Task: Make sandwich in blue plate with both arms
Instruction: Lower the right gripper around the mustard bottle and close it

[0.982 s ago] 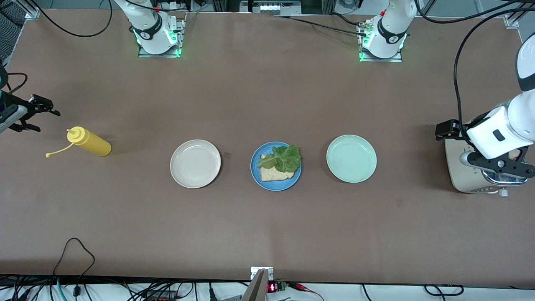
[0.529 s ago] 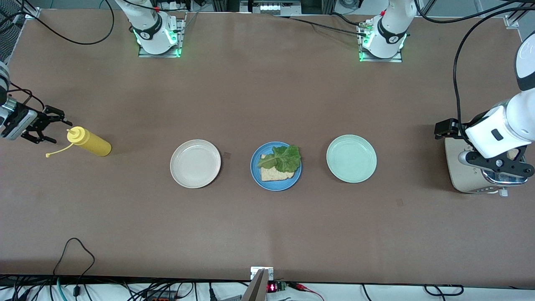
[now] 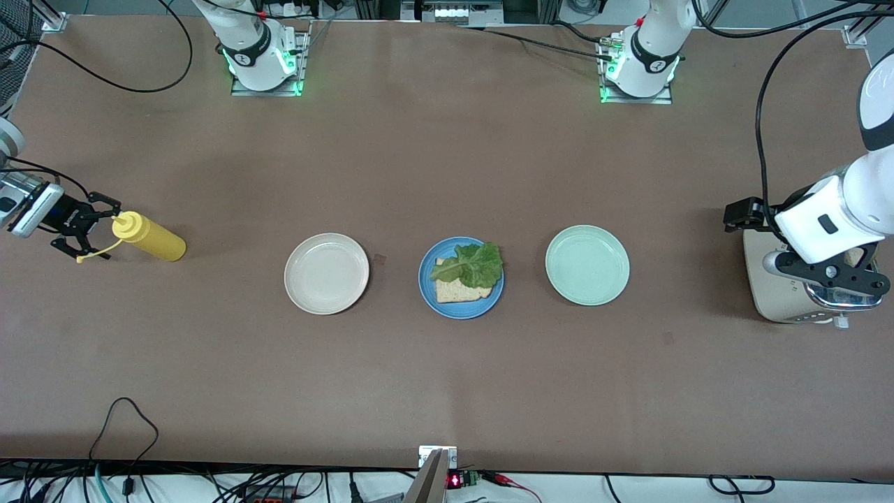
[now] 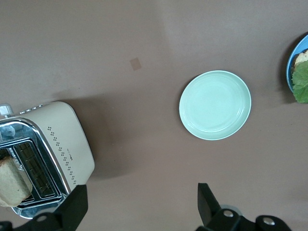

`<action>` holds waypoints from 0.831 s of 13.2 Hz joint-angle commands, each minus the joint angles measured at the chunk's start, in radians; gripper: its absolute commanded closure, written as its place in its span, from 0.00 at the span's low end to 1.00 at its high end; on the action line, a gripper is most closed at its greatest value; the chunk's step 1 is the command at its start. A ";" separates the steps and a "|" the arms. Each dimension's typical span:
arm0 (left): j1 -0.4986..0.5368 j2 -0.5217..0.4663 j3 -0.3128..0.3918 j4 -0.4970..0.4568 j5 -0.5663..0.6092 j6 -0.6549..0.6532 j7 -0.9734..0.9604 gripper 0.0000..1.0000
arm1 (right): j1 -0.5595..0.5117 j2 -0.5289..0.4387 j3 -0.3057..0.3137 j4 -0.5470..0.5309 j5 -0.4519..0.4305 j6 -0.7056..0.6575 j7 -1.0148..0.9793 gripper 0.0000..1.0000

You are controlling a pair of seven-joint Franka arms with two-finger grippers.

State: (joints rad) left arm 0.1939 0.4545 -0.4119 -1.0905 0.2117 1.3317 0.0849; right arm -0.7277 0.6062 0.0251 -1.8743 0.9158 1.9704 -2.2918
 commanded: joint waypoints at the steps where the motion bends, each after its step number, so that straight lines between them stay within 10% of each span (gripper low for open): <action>1: -0.001 -0.002 0.001 0.021 -0.012 -0.022 -0.010 0.00 | -0.033 0.064 0.016 0.073 0.073 -0.109 -0.127 0.00; 11: -0.010 -0.007 -0.025 0.021 -0.011 -0.025 -0.113 0.00 | -0.041 0.165 0.035 0.083 0.086 -0.266 -0.319 0.00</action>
State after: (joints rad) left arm 0.1882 0.4541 -0.4300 -1.0901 0.2114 1.3313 -0.0037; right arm -0.7535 0.7500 0.0292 -1.8064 0.9845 1.7247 -2.5929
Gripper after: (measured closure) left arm 0.000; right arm 0.000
